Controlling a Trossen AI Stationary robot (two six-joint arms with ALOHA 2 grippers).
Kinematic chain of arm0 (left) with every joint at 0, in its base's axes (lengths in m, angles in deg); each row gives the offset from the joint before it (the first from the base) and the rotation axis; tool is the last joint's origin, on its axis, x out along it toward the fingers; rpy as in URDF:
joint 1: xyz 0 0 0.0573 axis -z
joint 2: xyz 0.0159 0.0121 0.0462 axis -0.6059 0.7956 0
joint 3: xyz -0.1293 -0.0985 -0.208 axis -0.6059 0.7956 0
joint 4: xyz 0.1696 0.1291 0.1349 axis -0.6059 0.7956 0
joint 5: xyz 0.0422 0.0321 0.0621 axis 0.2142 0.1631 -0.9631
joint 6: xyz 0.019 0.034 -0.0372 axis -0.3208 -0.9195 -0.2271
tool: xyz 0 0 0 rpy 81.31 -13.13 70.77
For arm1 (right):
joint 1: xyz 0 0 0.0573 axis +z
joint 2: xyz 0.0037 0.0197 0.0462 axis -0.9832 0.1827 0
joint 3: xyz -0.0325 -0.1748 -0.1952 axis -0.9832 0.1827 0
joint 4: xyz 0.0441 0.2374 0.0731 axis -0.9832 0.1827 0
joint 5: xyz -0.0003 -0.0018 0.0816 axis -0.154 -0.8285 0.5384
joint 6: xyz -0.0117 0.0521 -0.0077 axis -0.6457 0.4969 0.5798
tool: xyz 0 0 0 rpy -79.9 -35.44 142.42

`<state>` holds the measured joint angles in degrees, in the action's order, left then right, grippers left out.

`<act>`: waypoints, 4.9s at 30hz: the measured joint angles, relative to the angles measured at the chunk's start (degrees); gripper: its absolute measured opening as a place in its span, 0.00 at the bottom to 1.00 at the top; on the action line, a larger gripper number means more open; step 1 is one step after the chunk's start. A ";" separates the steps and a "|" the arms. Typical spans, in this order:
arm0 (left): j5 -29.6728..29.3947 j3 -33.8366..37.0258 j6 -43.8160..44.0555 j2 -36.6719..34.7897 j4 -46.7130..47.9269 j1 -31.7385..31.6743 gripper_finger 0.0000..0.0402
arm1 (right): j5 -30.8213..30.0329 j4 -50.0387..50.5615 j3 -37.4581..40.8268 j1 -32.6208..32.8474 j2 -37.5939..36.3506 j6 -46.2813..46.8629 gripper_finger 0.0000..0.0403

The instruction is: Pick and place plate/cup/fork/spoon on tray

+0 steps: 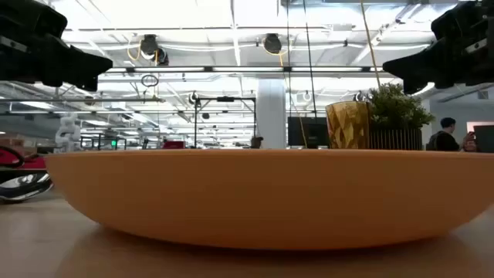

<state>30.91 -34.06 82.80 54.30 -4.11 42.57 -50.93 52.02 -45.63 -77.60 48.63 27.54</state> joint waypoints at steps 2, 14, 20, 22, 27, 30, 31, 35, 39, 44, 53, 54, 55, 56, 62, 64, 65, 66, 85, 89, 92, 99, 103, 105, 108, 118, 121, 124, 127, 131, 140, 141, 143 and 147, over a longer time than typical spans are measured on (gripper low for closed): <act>0.00 0.00 0.01 -0.02 0.00 0.00 0.06 | 0.01 0.00 0.01 0.02 -0.02 0.01 0.00; 0.00 -0.02 0.01 0.00 0.00 0.00 0.06 | 0.00 0.00 0.01 0.02 -0.01 0.02 0.00; 0.00 0.00 0.00 -0.02 0.00 0.00 0.06 | 0.00 0.00 0.01 0.01 -0.02 0.01 0.00; 0.00 -0.01 0.01 -0.01 0.00 0.00 0.06 | 0.01 -0.01 0.00 0.01 0.00 0.01 0.00; 0.00 -0.01 0.02 -0.02 0.00 0.00 0.06 | 0.00 -0.01 0.01 0.01 0.00 0.01 0.00; 0.00 0.00 0.01 -0.02 0.00 0.00 0.06 | 0.00 0.00 0.01 0.01 -0.01 0.01 0.00; 0.00 -0.01 0.00 -0.01 0.00 0.00 0.06 | 0.00 0.00 0.01 0.02 0.00 0.02 0.00; 0.00 -0.02 0.02 -0.02 0.00 0.00 0.06 | 0.00 0.00 0.00 0.00 0.00 0.02 0.00; 0.00 0.00 0.00 -0.02 0.00 0.00 0.06 | 0.01 0.00 0.00 0.01 0.00 0.02 0.00; 0.00 -0.02 0.01 -0.01 0.00 0.00 0.06 | 0.00 0.00 0.01 0.00 0.00 0.01 0.00; 0.00 0.00 0.00 -0.02 0.00 0.00 0.06 | 0.00 0.00 0.00 0.00 -0.01 0.02 0.00; 0.00 -0.01 0.01 -0.02 0.00 0.00 0.06 | 0.00 0.00 0.00 0.02 -0.01 0.01 0.00; 0.00 0.00 0.01 -0.02 0.00 0.00 0.06 | 0.00 0.00 0.00 0.01 -0.02 0.01 0.00; 0.00 -0.01 0.00 0.00 0.00 0.00 0.06 | 0.00 0.00 0.00 0.02 0.00 0.00 0.00; 0.00 -0.01 0.00 0.00 0.00 0.00 0.06 | 0.01 0.00 0.02 0.00 -0.01 0.01 0.00; 0.00 -0.01 0.02 -0.02 0.00 0.00 0.06 | 0.00 0.00 0.02 0.02 -0.02 0.02 0.00; 0.00 0.00 0.01 -0.02 0.00 0.00 0.06 | 0.00 0.00 0.02 0.00 0.00 0.02 0.00; 0.00 0.00 0.01 -0.02 0.00 0.00 0.06 | 0.00 0.00 0.00 0.00 -0.02 0.02 0.00; 0.00 -0.02 0.00 -0.02 0.00 0.00 0.06 | 0.00 0.00 0.02 0.02 0.00 0.02 0.00; 0.00 0.00 0.00 -0.01 0.00 0.00 0.06 | 0.00 0.00 0.00 0.02 0.00 0.01 0.00; 0.00 0.00 0.00 -0.02 0.00 0.00 0.06 | 0.00 0.00 0.02 0.00 -0.02 0.02 0.00; 0.00 -0.01 0.01 -0.02 0.00 0.00 0.06 | 0.00 0.00 0.01 0.02 -0.02 0.01 0.00; 0.00 -0.01 0.01 -0.02 0.00 0.00 0.06 | 0.00 0.00 0.00 0.01 -0.02 0.01 0.00; 0.00 -0.02 0.01 -0.01 0.00 0.00 0.06 | 0.02 0.00 0.02 0.00 0.00 0.02 0.00; 0.00 -0.01 0.01 -0.02 0.00 0.00 0.06 | 0.00 0.00 0.01 0.00 -0.02 0.00 0.00; 0.00 -0.01 -0.71 -0.02 0.00 0.00 0.06 | 0.00 0.00 0.00 0.02 -0.02 0.01 0.00; -0.02 -0.02 -3.77 -0.02 -0.04 0.00 0.06 | 0.01 0.00 0.00 0.01 -0.01 0.02 0.00; -0.03 0.03 -7.39 -0.01 -0.36 0.00 0.06 | 0.00 0.00 0.02 0.02 0.00 0.02 0.00; -0.13 0.07 -8.32 0.00 -1.86 0.00 0.06 | 0.01 0.00 0.00 0.01 -0.01 0.01 0.00; -0.13 0.07 -7.32 0.00 -4.27 0.00 0.06 | 0.02 0.00 0.00 0.02 0.00 0.02 0.00; -10.28 -0.76 2.63 0.40 -18.14 0.00 0.06 | 0.00 0.00 0.00 0.00 0.00 0.00 0.00; -12.40 -1.67 3.18 0.83 -18.53 -0.01 0.06 | 0.00 0.00 0.00 0.02 -0.02 0.02 0.00; -15.48 -4.69 2.71 2.22 -18.42 -0.04 0.06 | 0.02 0.00 0.02 0.02 -0.02 0.00 0.00; -18.14 -12.31 0.30 7.60 -17.86 -0.07 0.06 | 0.00 0.00 0.00 0.01 -0.01 0.01 0.00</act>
<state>12.77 -46.37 83.10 61.90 -21.97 42.50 -50.93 52.02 -45.64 -77.58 48.62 27.55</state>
